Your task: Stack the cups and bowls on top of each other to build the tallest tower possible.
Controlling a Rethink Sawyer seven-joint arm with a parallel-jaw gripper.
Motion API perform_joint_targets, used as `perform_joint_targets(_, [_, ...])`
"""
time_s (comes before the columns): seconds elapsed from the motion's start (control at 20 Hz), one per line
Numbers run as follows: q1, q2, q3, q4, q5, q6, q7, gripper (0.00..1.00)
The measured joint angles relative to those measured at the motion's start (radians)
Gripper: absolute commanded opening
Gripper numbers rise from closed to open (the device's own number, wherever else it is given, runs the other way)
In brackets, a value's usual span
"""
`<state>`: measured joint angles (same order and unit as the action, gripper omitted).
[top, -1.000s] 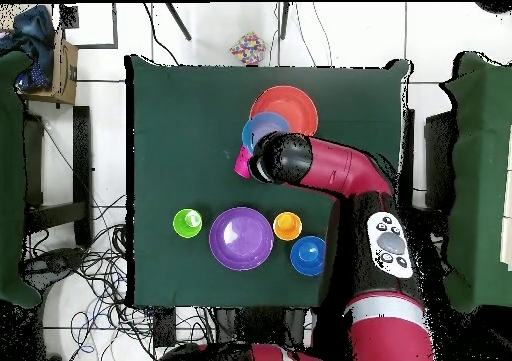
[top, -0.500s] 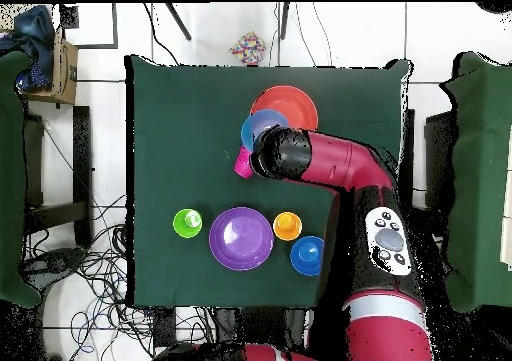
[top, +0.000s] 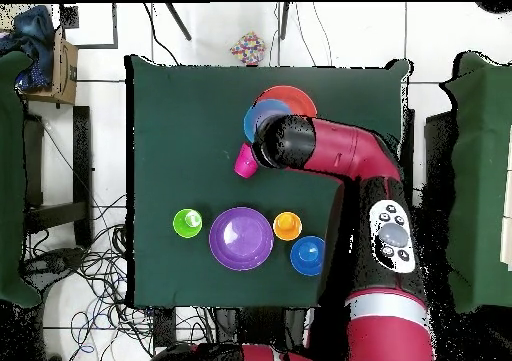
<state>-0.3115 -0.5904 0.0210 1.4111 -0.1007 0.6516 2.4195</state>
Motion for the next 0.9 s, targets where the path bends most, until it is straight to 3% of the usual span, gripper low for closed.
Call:
perform_joint_targets(0.4, [0.000, 0.002, 0.000, -0.070, -0.005, 0.054, 0.000, 0.00])
perform_joint_targets(0.9, [-0.001, 0.005, 0.000, -0.089, -0.008, 0.055, 0.000, 0.00])
